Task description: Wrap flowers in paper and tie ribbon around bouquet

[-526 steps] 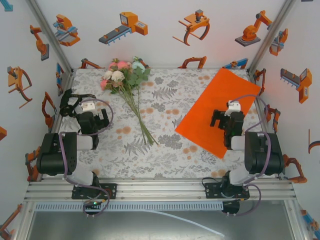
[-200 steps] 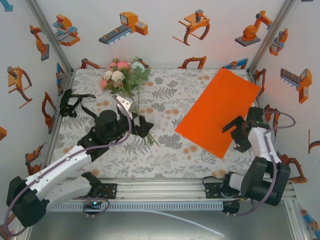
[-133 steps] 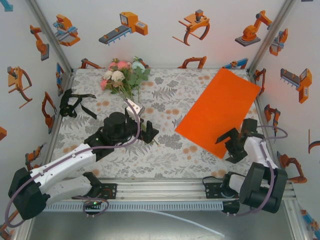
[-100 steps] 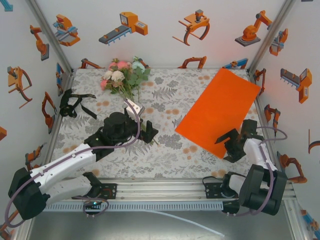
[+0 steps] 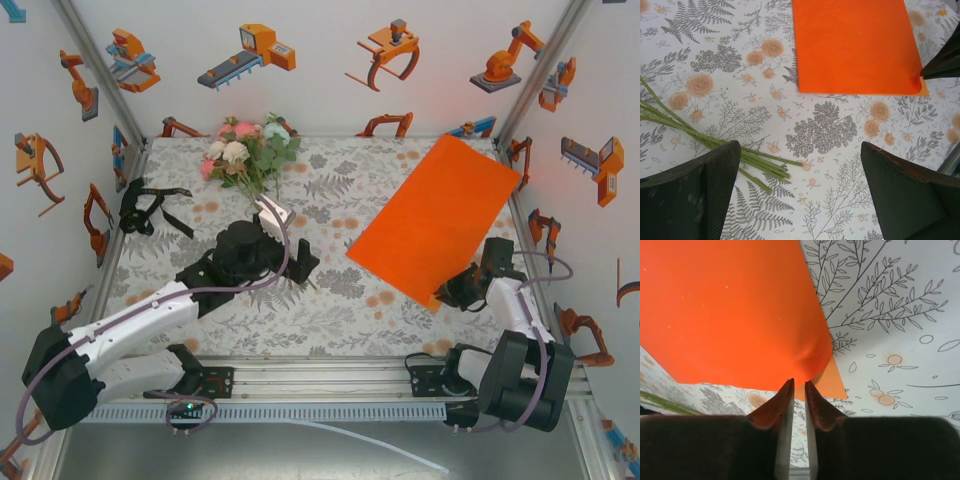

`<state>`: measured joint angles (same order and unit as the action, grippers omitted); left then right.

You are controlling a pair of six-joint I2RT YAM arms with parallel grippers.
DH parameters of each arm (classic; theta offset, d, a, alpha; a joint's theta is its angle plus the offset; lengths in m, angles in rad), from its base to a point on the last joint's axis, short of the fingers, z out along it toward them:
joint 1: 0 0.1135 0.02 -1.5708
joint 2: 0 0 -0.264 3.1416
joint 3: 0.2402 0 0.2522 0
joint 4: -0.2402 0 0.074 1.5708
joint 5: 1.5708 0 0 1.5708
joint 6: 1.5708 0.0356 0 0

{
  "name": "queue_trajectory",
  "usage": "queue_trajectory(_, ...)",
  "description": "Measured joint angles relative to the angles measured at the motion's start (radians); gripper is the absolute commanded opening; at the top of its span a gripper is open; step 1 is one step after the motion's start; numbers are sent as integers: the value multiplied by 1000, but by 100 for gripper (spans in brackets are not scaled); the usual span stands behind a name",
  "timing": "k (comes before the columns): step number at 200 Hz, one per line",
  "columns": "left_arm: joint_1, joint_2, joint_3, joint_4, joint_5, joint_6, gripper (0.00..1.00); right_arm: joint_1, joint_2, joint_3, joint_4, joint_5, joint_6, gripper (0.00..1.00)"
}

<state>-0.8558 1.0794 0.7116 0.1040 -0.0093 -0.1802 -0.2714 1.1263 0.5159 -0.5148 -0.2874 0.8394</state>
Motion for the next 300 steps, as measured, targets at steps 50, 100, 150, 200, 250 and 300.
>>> queue_trajectory(50, -2, 9, 0, -13, -34, 2, 97, 0, -5, -4, 11, -13, 2, 0)
queue_trajectory(100, -2, 51, 14, -40, -80, 2, 97, 15, -98, -2, -36, 32, 1, 46)
queue_trajectory(150, -2, 58, 15, -40, -80, 1, 97, 17, -97, -3, -94, 121, -13, 45)
queue_trajectory(200, -2, 58, 15, -40, -82, 1, 97, 18, -58, -47, -66, 87, 0, 49)
queue_trajectory(250, -2, 66, 15, -40, -85, 1, 97, 25, -58, -57, -26, 54, 29, 47)
queue_trajectory(300, -4, 72, 15, -40, -89, 1, 97, 29, -79, -77, -3, 53, 73, 26)
